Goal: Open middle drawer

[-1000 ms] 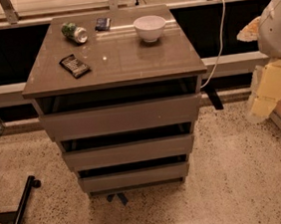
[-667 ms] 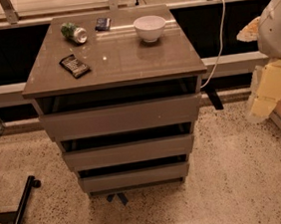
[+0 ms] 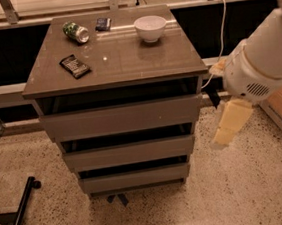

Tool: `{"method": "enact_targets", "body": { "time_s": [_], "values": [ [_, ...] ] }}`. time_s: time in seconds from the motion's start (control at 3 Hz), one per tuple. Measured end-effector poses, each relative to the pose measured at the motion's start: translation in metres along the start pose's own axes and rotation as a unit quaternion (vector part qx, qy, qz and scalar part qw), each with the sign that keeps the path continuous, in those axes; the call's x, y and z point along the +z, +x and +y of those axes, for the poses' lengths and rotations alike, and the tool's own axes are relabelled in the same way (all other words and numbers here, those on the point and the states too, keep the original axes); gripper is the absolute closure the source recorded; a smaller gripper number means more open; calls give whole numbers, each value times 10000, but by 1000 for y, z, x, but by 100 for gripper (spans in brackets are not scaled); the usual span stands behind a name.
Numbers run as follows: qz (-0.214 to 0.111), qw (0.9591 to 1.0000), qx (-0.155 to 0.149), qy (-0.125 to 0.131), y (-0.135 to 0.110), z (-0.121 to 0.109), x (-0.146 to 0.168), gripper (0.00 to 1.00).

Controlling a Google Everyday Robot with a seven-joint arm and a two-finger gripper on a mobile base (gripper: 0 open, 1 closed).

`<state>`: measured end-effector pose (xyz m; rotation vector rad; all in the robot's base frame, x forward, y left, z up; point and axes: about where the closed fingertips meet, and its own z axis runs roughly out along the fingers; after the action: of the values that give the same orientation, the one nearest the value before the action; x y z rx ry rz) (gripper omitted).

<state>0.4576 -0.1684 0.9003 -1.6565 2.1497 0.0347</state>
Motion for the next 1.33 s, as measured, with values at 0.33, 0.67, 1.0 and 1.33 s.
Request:
{"method": "enact_targets", "body": {
  "time_s": [0.33,0.67,1.0,1.33],
  "values": [
    [-349,9992,15,-187,-9,7,52,0],
    [-409,9991,25,-135,-11,4,58,0],
    [-340,9990,218,-174,-9,6,71,0],
    [-755,9956,442,-329,-10,11,134,0]
  ]
}}
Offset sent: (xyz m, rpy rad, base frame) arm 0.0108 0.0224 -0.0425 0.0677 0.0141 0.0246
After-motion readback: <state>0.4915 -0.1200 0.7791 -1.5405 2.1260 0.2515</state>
